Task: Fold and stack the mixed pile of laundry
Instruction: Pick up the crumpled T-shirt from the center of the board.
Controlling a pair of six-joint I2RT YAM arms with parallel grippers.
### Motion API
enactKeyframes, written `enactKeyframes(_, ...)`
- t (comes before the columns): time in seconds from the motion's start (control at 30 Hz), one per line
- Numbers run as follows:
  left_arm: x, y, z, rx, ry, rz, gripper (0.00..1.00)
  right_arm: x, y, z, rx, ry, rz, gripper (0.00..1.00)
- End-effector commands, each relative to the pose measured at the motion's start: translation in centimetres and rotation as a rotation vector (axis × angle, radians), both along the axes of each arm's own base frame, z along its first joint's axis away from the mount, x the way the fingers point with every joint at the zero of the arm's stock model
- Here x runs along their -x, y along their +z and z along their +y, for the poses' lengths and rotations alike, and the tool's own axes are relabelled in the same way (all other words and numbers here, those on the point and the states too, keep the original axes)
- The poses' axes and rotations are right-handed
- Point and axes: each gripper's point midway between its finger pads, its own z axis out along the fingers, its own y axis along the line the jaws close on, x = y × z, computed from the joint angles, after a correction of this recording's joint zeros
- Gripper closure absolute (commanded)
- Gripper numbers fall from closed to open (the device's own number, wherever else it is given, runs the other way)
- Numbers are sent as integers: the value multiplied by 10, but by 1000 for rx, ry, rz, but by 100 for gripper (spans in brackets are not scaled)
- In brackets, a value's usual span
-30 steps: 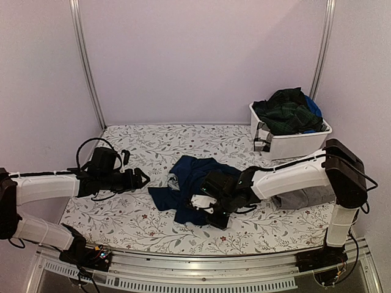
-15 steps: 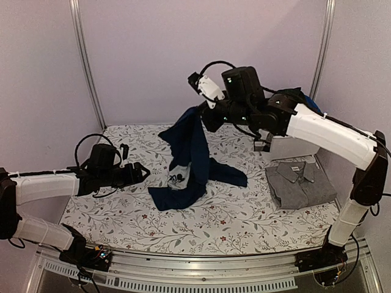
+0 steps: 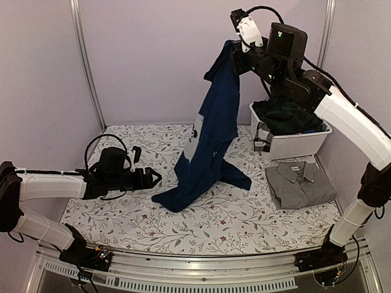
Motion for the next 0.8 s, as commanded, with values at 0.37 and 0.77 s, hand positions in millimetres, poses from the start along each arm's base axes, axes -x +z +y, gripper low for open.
enactKeyframes(0.37,17,-47,-60,-140,-181,-1,18,3,42,-23,-36,-90,-118,100)
enactKeyframes(0.77,26,-87,-114,-294,-306,44,24,5,46,-30,-30,-114,-128,100)
